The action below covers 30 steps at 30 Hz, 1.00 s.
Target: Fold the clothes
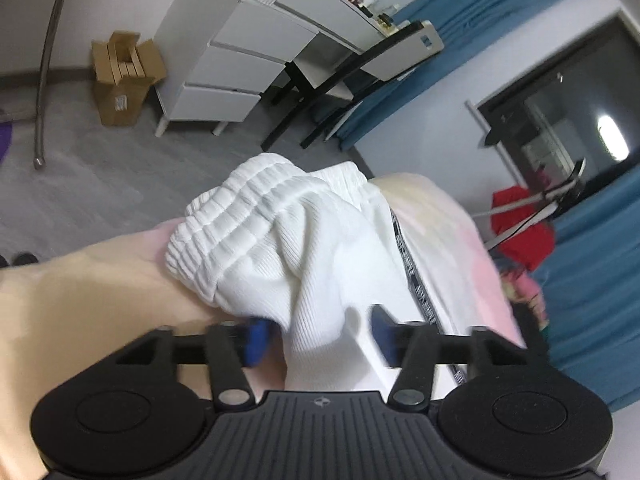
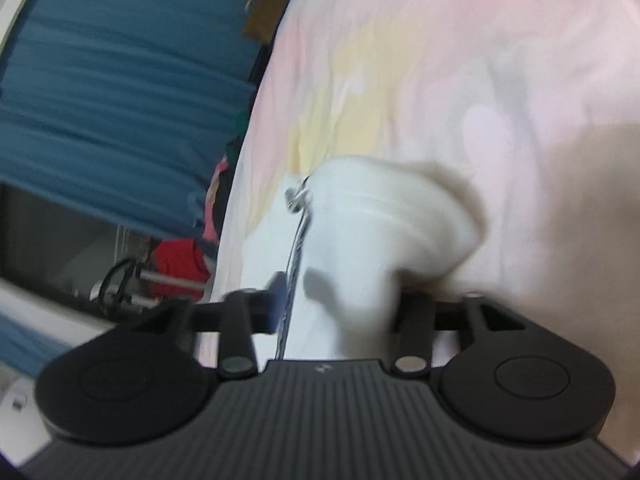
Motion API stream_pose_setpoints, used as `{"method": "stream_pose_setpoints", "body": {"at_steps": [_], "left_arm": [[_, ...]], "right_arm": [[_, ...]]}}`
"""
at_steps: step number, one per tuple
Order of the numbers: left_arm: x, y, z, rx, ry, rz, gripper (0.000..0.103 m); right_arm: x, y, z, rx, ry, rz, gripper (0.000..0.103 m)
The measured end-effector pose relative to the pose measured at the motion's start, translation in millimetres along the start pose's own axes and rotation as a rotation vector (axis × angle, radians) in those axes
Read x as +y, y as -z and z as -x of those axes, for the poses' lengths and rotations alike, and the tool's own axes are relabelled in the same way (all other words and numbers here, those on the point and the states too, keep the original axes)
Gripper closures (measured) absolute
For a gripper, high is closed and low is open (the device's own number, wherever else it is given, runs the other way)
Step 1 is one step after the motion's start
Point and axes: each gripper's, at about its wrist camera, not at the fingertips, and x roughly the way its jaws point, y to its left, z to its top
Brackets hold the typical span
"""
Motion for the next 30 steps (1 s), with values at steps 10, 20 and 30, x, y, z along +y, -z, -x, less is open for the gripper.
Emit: {"method": "stream_pose_setpoints", "body": {"at_steps": [10, 20, 30], "left_arm": [[-85.2, 69.0, 62.9, -0.235, -0.104, -0.412, 0.022], [-180.5, 175.9, 23.0, -0.144, 0.100, -0.693, 0.021], [-196.9, 255.0, -32.1, -0.041, 0.081, -0.932, 0.020]], "right_arm": [[15.0, -2.5, -24.4, 0.011, -0.017, 0.143, 0.054], [23.3, -4.6, -39.6, -0.062, 0.046, 0.200, 0.074], [64.5, 10.4, -31.7, -0.164, 0.123, 0.493, 0.087]]}}
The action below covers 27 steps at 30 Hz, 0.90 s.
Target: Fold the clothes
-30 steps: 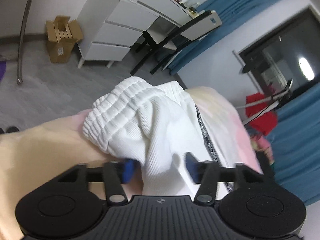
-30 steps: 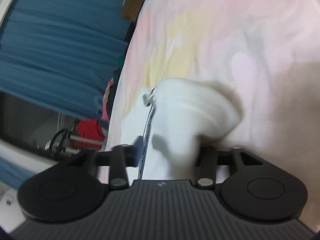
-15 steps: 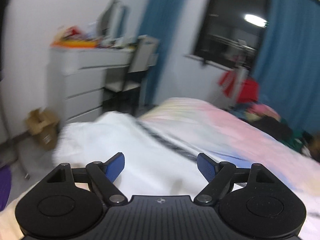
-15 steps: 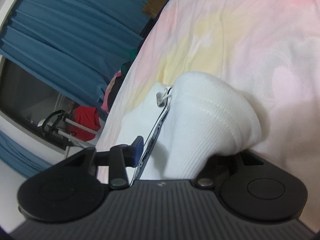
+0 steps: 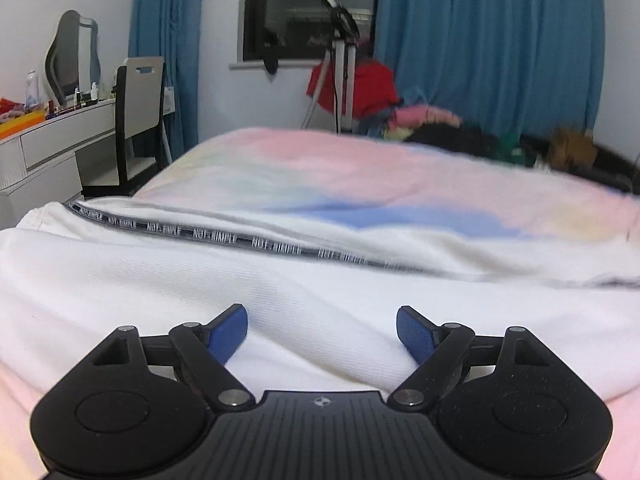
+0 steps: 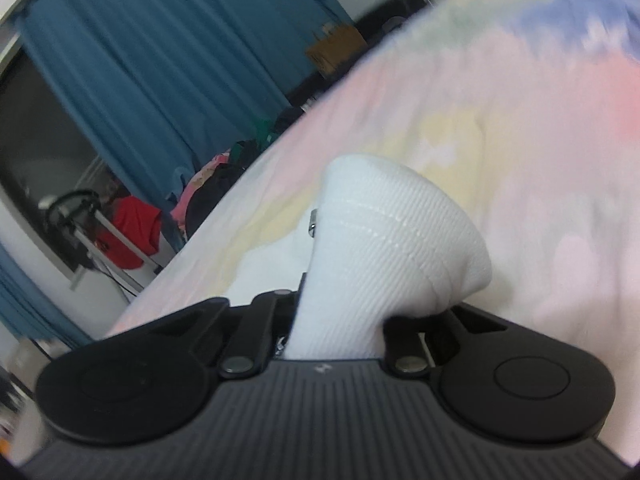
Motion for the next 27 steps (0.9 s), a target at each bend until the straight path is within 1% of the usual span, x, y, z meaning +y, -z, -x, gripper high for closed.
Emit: {"method": "stream_pose_setpoints", "body": {"at_steps": [2, 3, 4, 9, 10, 14, 17, 19, 22, 25, 27], "left_arm": [[1.9, 4.5, -7.4, 0.043, -0.004, -0.013, 0.019], [1.3, 7.1, -9.3, 0.055, -0.003, -0.017, 0.019], [3.4, 8.7, -8.4, 0.058, -0.002, -0.019, 0.019], [13.2, 7.6, -3.9, 0.051, 0.006, -0.007, 0.019], [14.6, 6.8, -2.2, 0.049, 0.007, -0.003, 0.019], [24.1, -7.7, 5.1, 0.028, 0.012, 0.026, 0.020], [37.3, -20.3, 23.8, -0.031, 0.015, 0.072, 0.020], [50.6, -30.1, 36.7, -0.084, 0.018, 0.119, 0.020], [69.0, -40.8, 56.1, -0.166, 0.015, 0.172, 0.019], [81.9, -45.4, 61.3, -0.186, 0.008, 0.207, 0.020], [87.9, -45.2, 61.0, -0.180, 0.021, 0.215, 0.019]], "right_arm": [[21.1, -0.9, 9.5, -0.039, 0.002, 0.100, 0.088], [24.9, 2.0, 22.3, -0.062, -0.005, 0.144, 0.089], [28.8, 4.9, 35.1, -0.084, -0.012, 0.189, 0.089], [98.5, 25.7, 73.5, -0.205, -0.065, 0.467, 0.091], [110.1, 33.5, 89.2, -0.228, -0.077, 0.520, 0.091], [171.3, 75.2, 129.8, -0.317, -0.141, 0.713, 0.091], [217.7, 119.2, 155.0, -0.373, -0.201, 0.870, 0.091], [241.1, 156.2, 168.4, -0.376, -0.249, 0.959, 0.091], [268.7, 216.9, 184.0, -0.324, -0.339, 1.090, 0.091], [282.7, 281.0, 182.8, -0.202, -0.417, 1.216, 0.091], [283.2, 311.2, 173.8, -0.097, -0.411, 1.254, 0.090]]}}
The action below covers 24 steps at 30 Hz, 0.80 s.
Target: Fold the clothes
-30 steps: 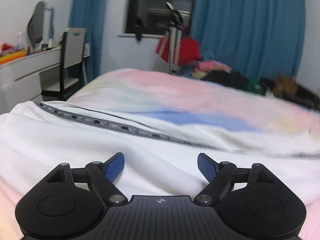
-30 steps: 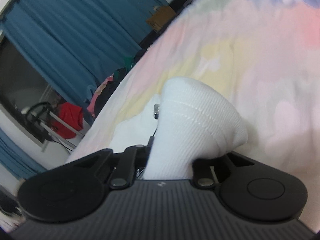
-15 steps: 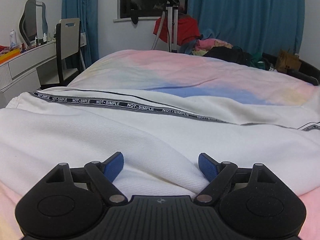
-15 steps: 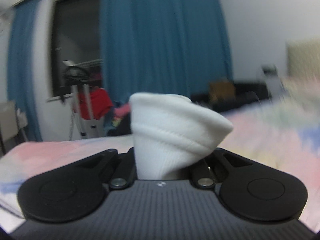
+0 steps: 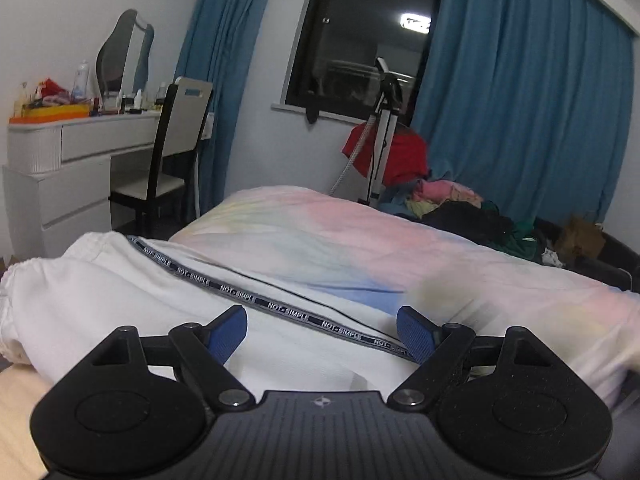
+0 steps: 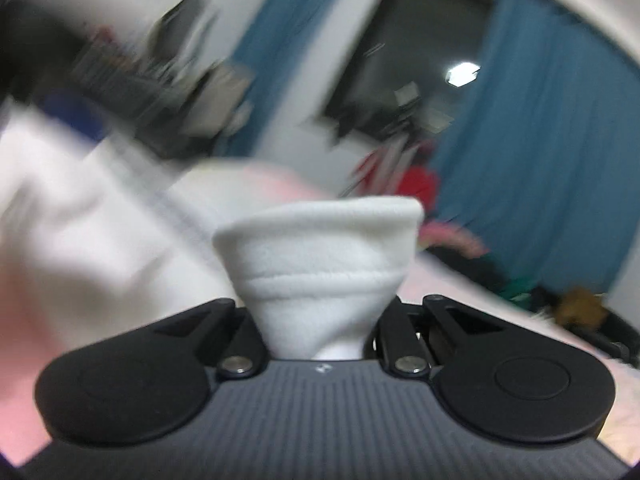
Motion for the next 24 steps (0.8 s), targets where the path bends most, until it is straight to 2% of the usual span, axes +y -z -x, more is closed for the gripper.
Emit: {"method": "stream_pose_setpoints", "body": {"at_steps": [2, 6, 7, 8, 10, 13, 16, 21, 24], "left_arm": [[2.8, 0.6, -2.0, 0.010, 0.003, -0.001, 0.019], [7.5, 3.8, -8.5, 0.017, 0.032, 0.026, 0.019], [7.8, 3.9, -11.3, 0.023, 0.040, 0.035, 0.019], [8.3, 3.9, -13.8, 0.028, 0.046, 0.041, 0.019], [8.5, 4.2, -16.3, 0.034, 0.056, 0.042, 0.019], [5.2, 7.8, -15.1, 0.037, 0.076, 0.031, 0.019], [-1.4, 11.8, -12.3, 0.034, 0.103, 0.009, 0.019], [-19.7, 22.0, -6.7, 0.030, 0.142, -0.064, 0.019], [-32.1, 31.5, -6.4, 0.040, 0.151, -0.114, 0.018]], "right_arm": [[26.1, 11.7, -13.0, 0.087, -0.056, 0.015, 0.088], [18.8, 15.1, -9.8, 0.088, -0.067, -0.019, 0.085], [12.2, 14.0, -8.3, 0.103, -0.107, -0.036, 0.075], [5.4, 12.1, -5.0, 0.117, -0.151, -0.074, 0.058], [-8.2, 8.2, 1.5, 0.146, -0.237, -0.149, 0.043], [-35.6, 2.3, 11.4, 0.209, -0.323, -0.276, 0.043], [-63.7, -1.8, 36.0, 0.243, -0.363, -0.399, 0.042], [-97.1, -3.1, 78.9, 0.187, -0.343, -0.539, 0.042], [-110.6, -4.5, 75.8, 0.144, -0.235, -0.555, 0.041]]}}
